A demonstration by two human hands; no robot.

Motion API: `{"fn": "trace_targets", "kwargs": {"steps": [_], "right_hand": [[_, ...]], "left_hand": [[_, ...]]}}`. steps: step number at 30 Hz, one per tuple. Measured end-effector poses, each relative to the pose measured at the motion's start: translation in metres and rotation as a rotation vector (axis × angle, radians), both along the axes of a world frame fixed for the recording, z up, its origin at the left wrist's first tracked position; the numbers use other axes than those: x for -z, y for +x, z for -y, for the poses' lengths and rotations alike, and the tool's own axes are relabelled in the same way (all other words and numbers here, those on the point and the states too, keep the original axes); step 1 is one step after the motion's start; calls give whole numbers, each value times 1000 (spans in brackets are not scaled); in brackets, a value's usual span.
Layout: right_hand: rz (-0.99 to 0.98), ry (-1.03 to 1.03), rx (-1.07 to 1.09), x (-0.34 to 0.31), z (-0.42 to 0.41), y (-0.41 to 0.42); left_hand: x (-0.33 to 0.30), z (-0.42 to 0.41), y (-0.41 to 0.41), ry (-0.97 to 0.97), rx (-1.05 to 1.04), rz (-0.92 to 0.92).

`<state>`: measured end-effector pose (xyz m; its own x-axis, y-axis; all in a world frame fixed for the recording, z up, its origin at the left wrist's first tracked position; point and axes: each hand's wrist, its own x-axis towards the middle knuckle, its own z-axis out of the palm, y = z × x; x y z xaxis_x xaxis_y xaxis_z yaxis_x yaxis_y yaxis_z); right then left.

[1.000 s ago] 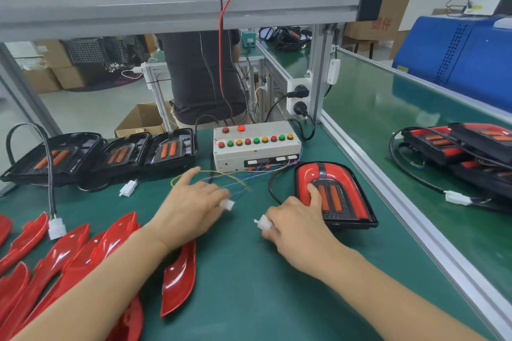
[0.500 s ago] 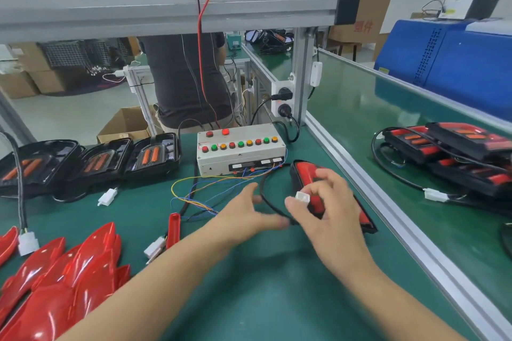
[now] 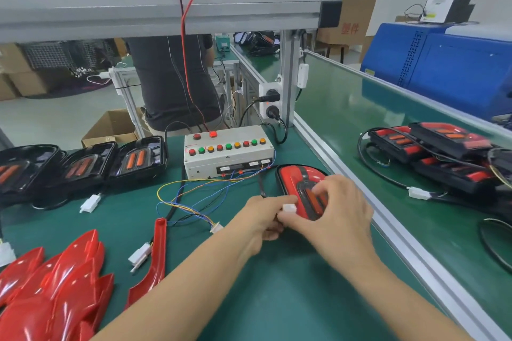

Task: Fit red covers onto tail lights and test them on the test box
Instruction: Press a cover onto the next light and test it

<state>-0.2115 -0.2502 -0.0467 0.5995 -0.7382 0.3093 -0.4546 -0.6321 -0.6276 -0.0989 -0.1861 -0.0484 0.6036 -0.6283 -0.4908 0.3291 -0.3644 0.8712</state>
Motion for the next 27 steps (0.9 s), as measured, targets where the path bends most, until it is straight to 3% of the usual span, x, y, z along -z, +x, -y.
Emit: {"fn": "trace_targets", "kwargs": {"steps": [5, 8, 11, 15, 23, 27], "right_hand": [[-227, 329, 39, -4, 15, 3], [-212, 464, 17, -11, 27, 1], [-79, 644, 81, -9, 40, -8], [72, 816, 87, 8, 46, -16], [656, 1415, -296, -2, 57, -44], [737, 1591, -433, -9, 49, -42]], "left_hand": [[0, 2, 2, -26, -40, 29], [-3, 4, -3, -130, -23, -74], [1, 0, -10, -310, 39, -205], [9, 0, -18, -353, 53, -107], [3, -8, -20, -590, 72, -302], [-1, -1, -27, -539, 71, -323]]}}
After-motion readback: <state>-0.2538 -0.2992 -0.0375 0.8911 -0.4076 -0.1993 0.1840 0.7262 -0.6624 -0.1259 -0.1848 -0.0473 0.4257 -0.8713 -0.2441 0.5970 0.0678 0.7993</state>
